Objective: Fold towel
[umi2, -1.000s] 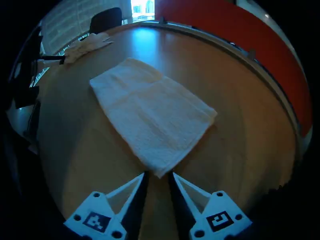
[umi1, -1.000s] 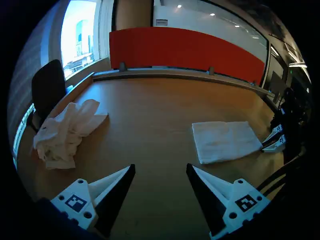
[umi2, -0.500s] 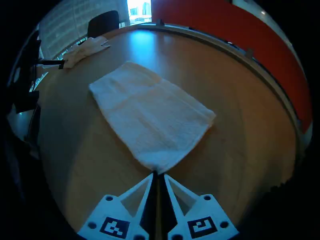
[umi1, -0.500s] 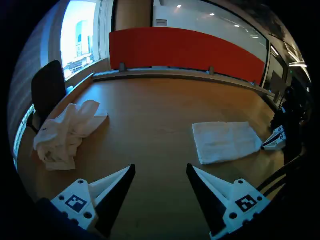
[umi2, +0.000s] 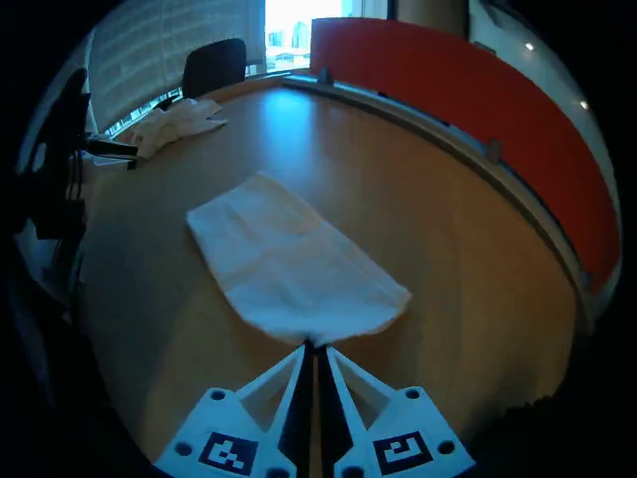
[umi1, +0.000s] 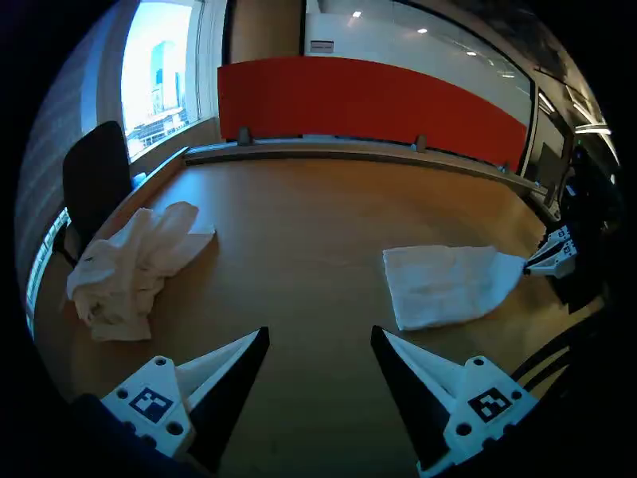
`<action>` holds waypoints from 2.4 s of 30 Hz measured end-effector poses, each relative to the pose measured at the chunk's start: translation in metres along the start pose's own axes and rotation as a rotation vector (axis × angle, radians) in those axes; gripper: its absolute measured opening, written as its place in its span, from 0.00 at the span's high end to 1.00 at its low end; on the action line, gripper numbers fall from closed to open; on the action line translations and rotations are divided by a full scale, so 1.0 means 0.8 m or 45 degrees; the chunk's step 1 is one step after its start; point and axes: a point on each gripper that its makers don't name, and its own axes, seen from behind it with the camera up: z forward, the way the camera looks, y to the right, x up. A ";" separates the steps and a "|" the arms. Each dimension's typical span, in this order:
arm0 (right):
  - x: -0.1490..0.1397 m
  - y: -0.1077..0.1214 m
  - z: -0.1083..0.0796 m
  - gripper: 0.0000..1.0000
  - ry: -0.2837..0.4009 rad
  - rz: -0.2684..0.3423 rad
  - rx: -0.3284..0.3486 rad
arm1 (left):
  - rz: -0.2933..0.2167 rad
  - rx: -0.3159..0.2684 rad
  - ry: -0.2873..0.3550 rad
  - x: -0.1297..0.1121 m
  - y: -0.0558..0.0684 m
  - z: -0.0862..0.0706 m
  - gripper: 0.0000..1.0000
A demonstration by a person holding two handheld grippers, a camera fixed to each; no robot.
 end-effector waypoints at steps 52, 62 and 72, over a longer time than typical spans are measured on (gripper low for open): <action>0.195 -0.085 0.033 0.95 0.205 -0.303 0.167 | -0.065 0.040 0.048 -0.001 -0.037 -0.020 0.05; 0.199 -0.099 0.048 0.95 0.189 -0.308 0.199 | -0.062 0.021 0.077 -0.004 -0.033 -0.020 0.05; 0.200 -0.112 0.061 0.95 0.163 -0.315 0.231 | -0.051 0.014 0.133 -0.005 -0.034 -0.020 0.05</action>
